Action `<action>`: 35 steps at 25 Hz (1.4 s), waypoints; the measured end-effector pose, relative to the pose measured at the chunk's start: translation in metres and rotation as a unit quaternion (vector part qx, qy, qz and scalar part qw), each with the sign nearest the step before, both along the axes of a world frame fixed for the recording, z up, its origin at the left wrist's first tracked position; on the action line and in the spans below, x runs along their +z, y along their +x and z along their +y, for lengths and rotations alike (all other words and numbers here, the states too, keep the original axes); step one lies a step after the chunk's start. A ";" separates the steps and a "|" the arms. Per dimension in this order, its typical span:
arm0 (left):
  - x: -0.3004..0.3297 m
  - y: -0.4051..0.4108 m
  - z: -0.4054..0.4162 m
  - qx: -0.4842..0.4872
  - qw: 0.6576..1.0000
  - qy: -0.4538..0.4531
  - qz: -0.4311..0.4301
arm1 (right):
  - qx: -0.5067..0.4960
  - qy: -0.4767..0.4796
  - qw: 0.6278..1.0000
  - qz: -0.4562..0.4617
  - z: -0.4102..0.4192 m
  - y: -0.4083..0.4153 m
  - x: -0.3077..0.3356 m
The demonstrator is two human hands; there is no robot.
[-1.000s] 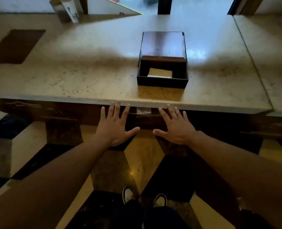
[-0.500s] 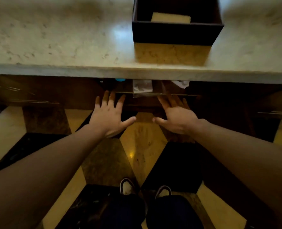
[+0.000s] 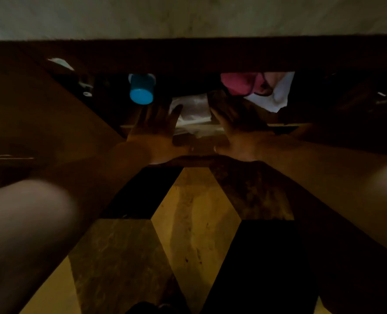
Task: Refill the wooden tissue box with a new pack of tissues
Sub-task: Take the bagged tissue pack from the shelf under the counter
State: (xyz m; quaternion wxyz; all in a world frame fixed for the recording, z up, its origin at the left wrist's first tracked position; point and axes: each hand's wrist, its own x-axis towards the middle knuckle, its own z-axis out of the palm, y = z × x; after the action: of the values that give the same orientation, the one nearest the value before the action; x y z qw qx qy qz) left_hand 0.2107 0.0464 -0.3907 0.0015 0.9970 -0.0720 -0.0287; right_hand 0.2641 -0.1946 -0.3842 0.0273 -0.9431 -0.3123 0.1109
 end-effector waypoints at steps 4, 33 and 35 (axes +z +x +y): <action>-0.047 0.038 0.003 -0.034 0.998 0.004 -0.059 | 0.024 0.044 0.996 -0.069 0.011 0.035 -0.032; -0.045 0.023 0.018 -0.002 0.987 -0.151 -0.053 | 0.042 0.152 0.985 -0.071 0.036 0.019 -0.022; -0.023 -0.008 0.015 -0.041 0.991 -0.125 -0.031 | 0.037 0.139 0.990 0.008 0.031 -0.004 0.000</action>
State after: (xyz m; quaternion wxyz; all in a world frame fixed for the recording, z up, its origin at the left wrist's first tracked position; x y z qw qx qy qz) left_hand 0.2026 0.0616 -0.4135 0.1223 0.9857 -0.1154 0.0118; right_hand 0.2606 -0.1638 -0.3841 0.1566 -0.9170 -0.3592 0.0745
